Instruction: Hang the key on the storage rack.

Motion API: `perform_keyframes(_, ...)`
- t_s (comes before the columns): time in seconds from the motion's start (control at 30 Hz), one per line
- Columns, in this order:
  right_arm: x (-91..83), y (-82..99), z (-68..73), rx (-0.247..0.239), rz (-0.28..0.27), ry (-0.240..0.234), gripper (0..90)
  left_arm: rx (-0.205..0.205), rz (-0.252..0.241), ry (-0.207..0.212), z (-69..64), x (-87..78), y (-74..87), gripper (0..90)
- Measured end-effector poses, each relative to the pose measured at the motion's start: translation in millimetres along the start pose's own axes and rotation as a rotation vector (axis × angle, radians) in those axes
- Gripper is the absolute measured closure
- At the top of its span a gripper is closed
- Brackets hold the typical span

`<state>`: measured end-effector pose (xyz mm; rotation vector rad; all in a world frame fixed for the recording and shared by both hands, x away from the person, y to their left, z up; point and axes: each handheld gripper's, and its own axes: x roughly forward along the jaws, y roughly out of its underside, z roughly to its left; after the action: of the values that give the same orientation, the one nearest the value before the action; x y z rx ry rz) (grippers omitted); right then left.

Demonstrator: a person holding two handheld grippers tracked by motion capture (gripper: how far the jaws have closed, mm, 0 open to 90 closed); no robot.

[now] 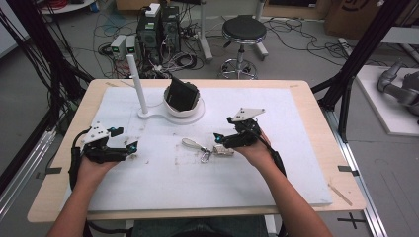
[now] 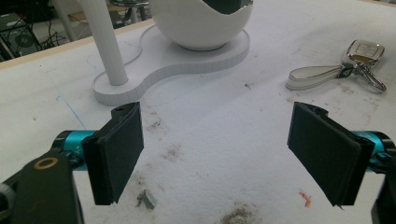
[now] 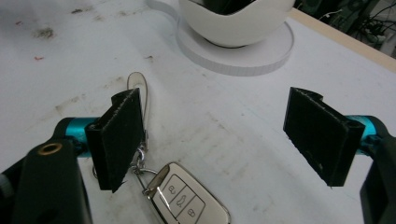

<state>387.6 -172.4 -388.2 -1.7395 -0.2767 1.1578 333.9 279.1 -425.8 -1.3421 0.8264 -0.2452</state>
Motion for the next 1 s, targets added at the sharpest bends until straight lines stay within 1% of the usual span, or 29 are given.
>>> perform_keyframes(0.07, 5.4, 0.3, 2.9, -0.007, 0.007, -0.014, 20.5, -0.002, -0.001, -0.002, -0.1, -0.8, 0.6, 18.4)
perform_keyframes(0.3, 24.4, 1.1, 14.0, -0.037, 0.066, -0.060, 20.5, -0.001, 0.002, -0.002, -1.0, -2.1, 1.6, 18.4)
perform_keyframes(0.4, 32.5, 2.0, 16.8, -0.044, 0.087, -0.076, 20.5, 0.000, 0.003, -0.001, -1.5, -3.0, 2.1, 18.5)
perform_keyframes(0.43, 34.4, 2.2, 18.1, -0.037, 0.097, -0.078, 20.6, 0.001, 0.004, -0.001, -1.6, -3.4, 2.3, 18.4)
perform_keyframes(0.6, 51.5, 2.4, 24.8, -0.053, 0.132, -0.098, 20.6, -0.001, 0.004, -0.003, -3.0, -5.6, 3.0, 18.5)
perform_keyframes(0.77, 67.6, 4.8, 30.4, -0.064, 0.190, -0.118, 21.3, 0.004, 0.001, -0.001, -4.7, -7.9, 2.7, 18.4)
perform_keyframes(0.83, 73.5, 6.7, 32.7, -0.073, 0.226, -0.128, 26.6, 0.004, 0.004, -0.001, -4.5, -8.1, 3.3, 18.4)
perform_keyframes(0.87, 76.8, 8.4, 33.7, -0.093, 0.252, -0.134, 30.6, 0.002, 0.004, -0.001, -4.4, -8.3, 3.6, 18.4)
perform_keyframes(0.9, 78.6, 9.6, 35.1, -0.093, 0.270, -0.139, 31.4, 0.000, 0.003, 0.000, -4.4, -8.6, 4.0, 18.4)
perform_keyframes(0.93, 78.9, 10.1, 35.5, -0.093, 0.268, -0.138, 32.6, -0.001, 0.002, 0.000, -4.4, -8.9, 4.2, 18.4)
perform_keyframes(0.97, 78.0, 9.6, 36.0, -0.087, 0.273, -0.139, 37.8, 0.001, 0.004, 0.000, -4.3, -9.5, 4.3, 18.4)
perform_keyframes(1.0, 77.2, 9.4, 35.8, -0.092, 0.269, -0.148, 44.0, 0.001, 0.002, 0.000, -4.3, -10.0, 4.3, 18.4)
